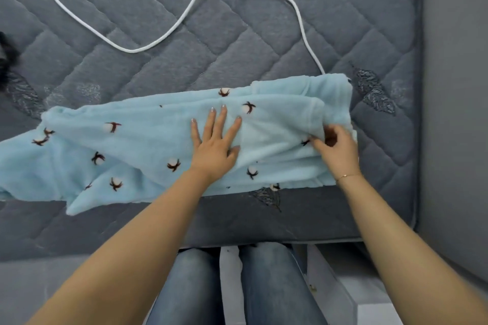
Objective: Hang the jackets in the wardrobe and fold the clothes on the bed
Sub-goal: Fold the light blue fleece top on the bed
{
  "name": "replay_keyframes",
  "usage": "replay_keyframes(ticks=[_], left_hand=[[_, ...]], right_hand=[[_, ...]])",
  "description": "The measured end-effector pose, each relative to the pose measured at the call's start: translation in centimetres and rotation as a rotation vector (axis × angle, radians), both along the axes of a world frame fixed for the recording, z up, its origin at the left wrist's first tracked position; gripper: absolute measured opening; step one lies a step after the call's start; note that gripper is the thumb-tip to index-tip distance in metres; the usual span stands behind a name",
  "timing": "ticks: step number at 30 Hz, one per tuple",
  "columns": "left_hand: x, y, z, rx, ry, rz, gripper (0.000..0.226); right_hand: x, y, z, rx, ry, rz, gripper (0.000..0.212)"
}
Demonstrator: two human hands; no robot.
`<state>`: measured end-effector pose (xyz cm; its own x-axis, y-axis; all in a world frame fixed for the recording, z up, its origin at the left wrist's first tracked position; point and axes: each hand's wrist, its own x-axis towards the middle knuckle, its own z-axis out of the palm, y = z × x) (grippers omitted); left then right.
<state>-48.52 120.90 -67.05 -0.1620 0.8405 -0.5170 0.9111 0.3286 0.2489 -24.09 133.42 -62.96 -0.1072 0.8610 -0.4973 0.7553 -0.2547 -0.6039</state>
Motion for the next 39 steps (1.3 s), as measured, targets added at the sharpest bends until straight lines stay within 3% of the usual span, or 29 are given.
replay_keyframes(ticks=[3,6,9,13,18,21,23,25,31,36,39], left_hand=[[1.9,1.4,1.4,0.196,-0.158,0.127,0.065],[6.1,2.8,3.5,0.369,-0.305,0.09,0.062],[11.0,5.2,4.2,0.301,-0.377,0.002,0.055],[13.7,9.5,3.5,0.143,-0.291,0.042,0.044],[10.6,15.1,4.5,0.281,-0.238,0.23,0.032],[8.1,18.5,4.0,0.171,-0.199,0.206,0.041],[7.6,20.3,3.7,-0.031,-0.472,0.289,0.059],[7.7,21.1,3.6,-0.135,-0.706,0.365,0.061],[7.6,21.7,4.3,-0.171,-0.662,0.199,0.034],[2.5,19.6,9.2,-0.098,-0.91,0.238,0.027],[-4.3,16.4,12.8,-0.061,-1.121,0.192,0.025]], right_hand=[[2.5,0.0,0.3,0.129,0.092,-0.197,0.016],[5.7,-0.1,0.6,0.102,0.057,-0.396,0.008],[8.5,-0.9,0.4,-0.111,0.015,-0.664,0.017],[9.7,-3.5,0.4,-0.524,0.158,-0.982,0.022],[7.7,-7.8,-1.4,-0.782,0.477,-1.141,0.033],[5.6,-8.2,-2.2,-0.689,0.677,-1.175,0.041],[4.7,-7.8,-2.6,-0.615,0.777,-1.151,0.05],[4.2,-7.2,-2.9,-0.592,0.837,-1.11,0.049],[2.7,-7.2,-1.0,-0.4,0.836,-1.069,0.039],[-0.9,-8.5,4.5,0.025,0.729,-0.899,0.037],[-5.5,-10.8,9.3,0.222,0.755,-0.674,0.052]])
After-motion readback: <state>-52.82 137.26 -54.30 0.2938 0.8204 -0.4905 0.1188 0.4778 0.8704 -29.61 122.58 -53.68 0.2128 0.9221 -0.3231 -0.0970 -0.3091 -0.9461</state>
